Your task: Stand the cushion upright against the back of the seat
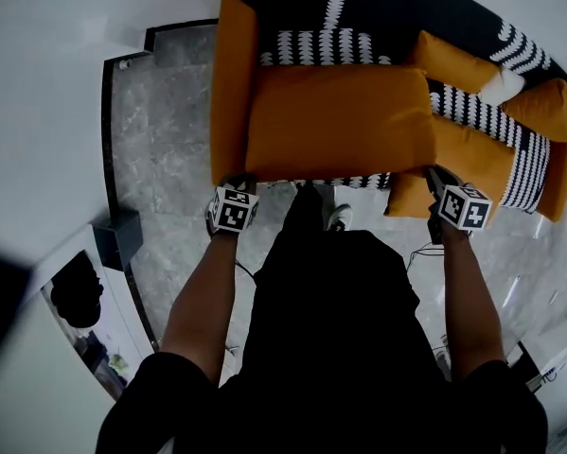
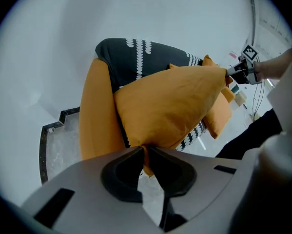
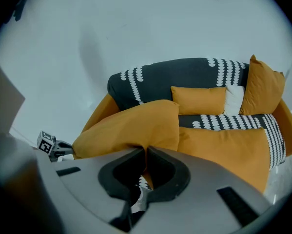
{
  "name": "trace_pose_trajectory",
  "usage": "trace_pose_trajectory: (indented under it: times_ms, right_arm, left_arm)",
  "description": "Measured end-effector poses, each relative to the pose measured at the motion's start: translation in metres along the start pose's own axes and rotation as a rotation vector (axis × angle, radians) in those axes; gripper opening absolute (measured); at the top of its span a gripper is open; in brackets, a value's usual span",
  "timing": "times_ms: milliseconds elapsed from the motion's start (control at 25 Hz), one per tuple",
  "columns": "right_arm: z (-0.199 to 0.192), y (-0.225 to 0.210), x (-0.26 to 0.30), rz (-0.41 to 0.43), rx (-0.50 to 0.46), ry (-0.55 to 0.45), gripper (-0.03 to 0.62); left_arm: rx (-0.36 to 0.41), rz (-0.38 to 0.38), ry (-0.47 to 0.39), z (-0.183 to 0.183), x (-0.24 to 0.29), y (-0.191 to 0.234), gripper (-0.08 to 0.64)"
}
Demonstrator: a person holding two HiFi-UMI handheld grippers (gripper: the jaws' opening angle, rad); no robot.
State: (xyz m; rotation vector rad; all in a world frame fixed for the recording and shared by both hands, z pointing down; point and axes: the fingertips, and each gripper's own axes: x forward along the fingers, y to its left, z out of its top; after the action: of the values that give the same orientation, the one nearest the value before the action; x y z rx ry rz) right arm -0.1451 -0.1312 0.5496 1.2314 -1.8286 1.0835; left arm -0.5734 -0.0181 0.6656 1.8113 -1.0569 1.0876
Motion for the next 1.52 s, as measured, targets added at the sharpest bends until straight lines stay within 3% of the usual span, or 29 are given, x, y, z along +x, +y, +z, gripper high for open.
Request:
trace_pose_trajectory:
  times_ms: [360, 640, 1040, 1160, 1280, 1520]
  right_arm:
    - [0.036, -0.003, -0.001, -0.051, 0.017, -0.058, 0.043]
    - [0.067, -0.005, -0.001, -0.063, -0.017, -0.094, 0.043]
    - [0.116, -0.016, 0.004, -0.042, -0.052, -0.139, 0.041]
    - [0.137, -0.019, 0.01, -0.031, -0.064, -0.16, 0.041]
    - [0.156, -0.026, 0.017, -0.034, -0.054, -0.182, 0.041]
    - [0.197, -0.035, 0.025, -0.019, -0.033, -0.222, 0.04]
  left_arm:
    - [0.05, -0.03, -0.033, 0.043, -0.02, 0.011, 0.028]
    - [-0.038, -0.024, -0.16, 0.092, -0.043, 0.025, 0.024]
    - [-0.112, 0.024, -0.274, 0.167, -0.065, 0.047, 0.021]
    - [-0.17, 0.035, -0.31, 0.194, -0.071, 0.056, 0.021]
    - [-0.229, 0.037, -0.349, 0.222, -0.075, 0.062, 0.021]
    - [-0.271, 0.057, -0.41, 0.277, -0.079, 0.079, 0.021]
